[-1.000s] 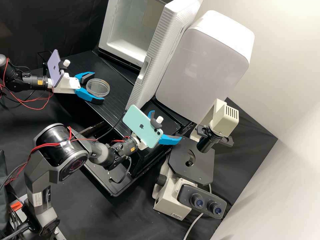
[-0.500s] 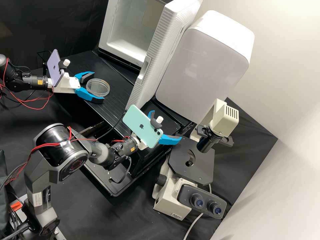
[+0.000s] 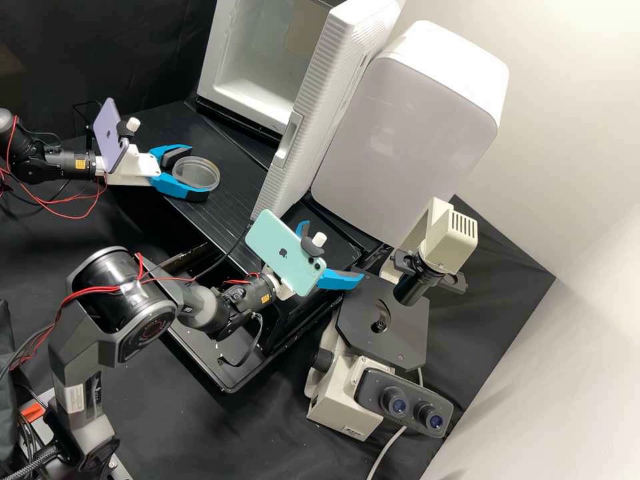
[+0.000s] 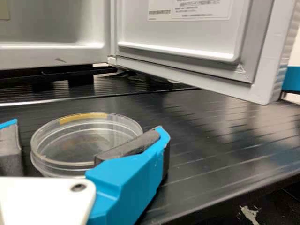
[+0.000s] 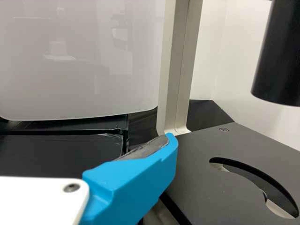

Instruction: Place the petri dish in the incubator

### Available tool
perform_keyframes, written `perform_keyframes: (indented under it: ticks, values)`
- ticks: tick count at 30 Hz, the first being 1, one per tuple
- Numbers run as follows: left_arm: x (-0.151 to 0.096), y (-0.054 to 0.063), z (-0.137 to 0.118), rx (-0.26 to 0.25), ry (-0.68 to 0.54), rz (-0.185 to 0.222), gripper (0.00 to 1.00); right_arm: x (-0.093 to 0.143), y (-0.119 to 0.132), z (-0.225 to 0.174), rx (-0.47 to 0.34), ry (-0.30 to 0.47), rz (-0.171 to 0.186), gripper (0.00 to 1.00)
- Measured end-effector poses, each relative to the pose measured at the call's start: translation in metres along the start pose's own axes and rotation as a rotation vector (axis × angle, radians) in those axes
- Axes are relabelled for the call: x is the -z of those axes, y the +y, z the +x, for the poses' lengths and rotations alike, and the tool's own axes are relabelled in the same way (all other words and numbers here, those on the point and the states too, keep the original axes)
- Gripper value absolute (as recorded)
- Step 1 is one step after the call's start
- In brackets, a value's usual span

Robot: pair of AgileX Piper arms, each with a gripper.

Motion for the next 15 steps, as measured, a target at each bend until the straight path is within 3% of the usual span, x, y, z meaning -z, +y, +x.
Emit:
perform_keyframes:
  ticks: [15]
  values:
    - [-0.0001,0.0003,0.0000,-0.004,-0.001,-0.015,0.00,0.0000,0.0000,0.0000,0.000,0.000,0.000,1.00]
